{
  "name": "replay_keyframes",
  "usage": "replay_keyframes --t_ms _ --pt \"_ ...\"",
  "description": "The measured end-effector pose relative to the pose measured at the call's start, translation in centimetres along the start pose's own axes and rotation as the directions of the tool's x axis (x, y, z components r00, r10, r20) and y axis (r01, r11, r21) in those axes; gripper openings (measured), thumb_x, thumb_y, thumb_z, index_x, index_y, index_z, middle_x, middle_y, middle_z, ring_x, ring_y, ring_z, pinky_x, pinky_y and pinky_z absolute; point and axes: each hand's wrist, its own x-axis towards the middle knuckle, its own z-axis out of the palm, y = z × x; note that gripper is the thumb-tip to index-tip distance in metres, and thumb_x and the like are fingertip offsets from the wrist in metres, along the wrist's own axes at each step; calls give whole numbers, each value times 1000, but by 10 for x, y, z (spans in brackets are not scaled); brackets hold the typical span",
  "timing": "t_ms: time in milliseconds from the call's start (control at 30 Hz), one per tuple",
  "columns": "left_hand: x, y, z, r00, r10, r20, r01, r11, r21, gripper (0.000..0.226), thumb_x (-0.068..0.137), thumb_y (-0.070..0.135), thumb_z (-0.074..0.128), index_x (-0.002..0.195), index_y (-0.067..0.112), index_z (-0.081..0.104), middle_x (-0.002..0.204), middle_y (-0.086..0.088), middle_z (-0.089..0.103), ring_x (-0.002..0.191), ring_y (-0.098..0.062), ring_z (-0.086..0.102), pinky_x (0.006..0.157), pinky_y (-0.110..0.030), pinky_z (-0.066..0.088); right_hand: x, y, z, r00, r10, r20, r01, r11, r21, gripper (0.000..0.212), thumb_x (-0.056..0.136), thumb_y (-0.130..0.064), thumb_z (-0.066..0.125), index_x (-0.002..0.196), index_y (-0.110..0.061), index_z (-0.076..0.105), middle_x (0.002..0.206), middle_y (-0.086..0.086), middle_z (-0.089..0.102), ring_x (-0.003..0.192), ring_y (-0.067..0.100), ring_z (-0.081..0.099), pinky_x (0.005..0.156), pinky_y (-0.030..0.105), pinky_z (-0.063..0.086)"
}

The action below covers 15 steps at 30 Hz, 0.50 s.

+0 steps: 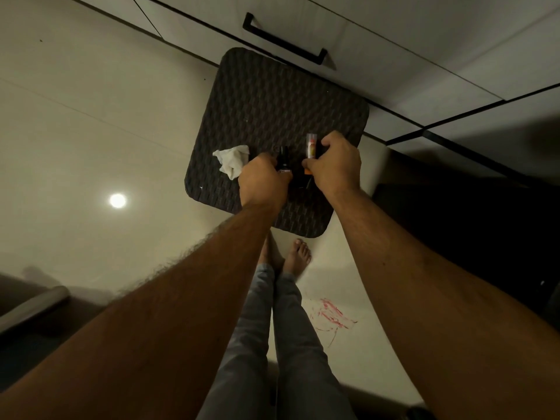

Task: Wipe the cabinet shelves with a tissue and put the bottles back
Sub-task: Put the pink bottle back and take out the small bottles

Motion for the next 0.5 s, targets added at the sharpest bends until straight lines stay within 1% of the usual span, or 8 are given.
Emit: replay_keyframes --t_ms 100,133,200,267,300,333,433,500 --pt "-7 0 -6 999 38 -11 -38 999 -24 32 94 26 62 122 11 59 114 -6 64 101 -16 60 74 -24 42 -3 1 -4 1000 -6 -5 6 1000 20 39 82 -18 76 117 -14 58 110 5 67 97 14 65 60 10 42" --pt "-10 0 -9 998 61 -28 -62 997 -43 30 94 24 62 122 12 60 113 -5 64 100 -16 60 75 -24 44 -5 1 -6 1000 -7 -8 7 1000 26 38 82 -18 76 116 -14 59 109 4 68 93 11 65 57 7 37" --pt "-18 -1 -18 990 116 -86 -123 988 -89 24 95 21 59 117 13 63 109 -2 65 97 -13 61 78 -23 48 -9 -2 -10 1000 -24 -16 25 999 39 31 84 -16 74 112 -14 61 106 3 68 90 8 64 54 7 36" --pt "-25 -8 -30 974 145 -176 -168 978 -121 18 96 19 58 111 16 66 106 4 64 92 -6 59 76 -14 45 -11 -6 -14 998 -52 -20 53 996 71 24 86 -15 71 108 -14 62 107 3 67 94 11 65 58 7 39" --pt "-26 -15 -37 965 136 -226 -168 977 -131 17 96 19 58 110 17 67 105 6 64 91 -3 57 75 -10 41 -13 -9 -15 998 -67 -8 68 994 89 22 87 -14 70 108 -13 63 109 3 67 97 12 65 62 8 41" --pt "-25 -24 -45 957 109 -268 -152 978 -144 17 95 19 58 110 17 68 105 7 64 91 -2 56 76 -10 40 -14 -13 -14 996 -83 19 81 991 106 22 88 -14 69 109 -13 64 111 3 67 99 12 64 67 10 45" --pt "-17 -53 -66 946 -5 -325 -53 984 -171 18 95 19 58 110 18 68 101 7 63 92 -7 58 78 -20 45 -18 -32 -3 981 -133 139 112 982 152 22 91 -11 65 113 -12 63 111 5 68 99 12 65 82 25 56" --pt "-8 -67 -74 949 -35 -315 -21 985 -172 16 94 17 58 105 19 69 95 9 62 88 -9 59 73 -20 44 -18 -45 11 965 -174 198 149 979 139 22 92 -10 62 114 -12 63 111 5 67 99 12 66 85 31 57"
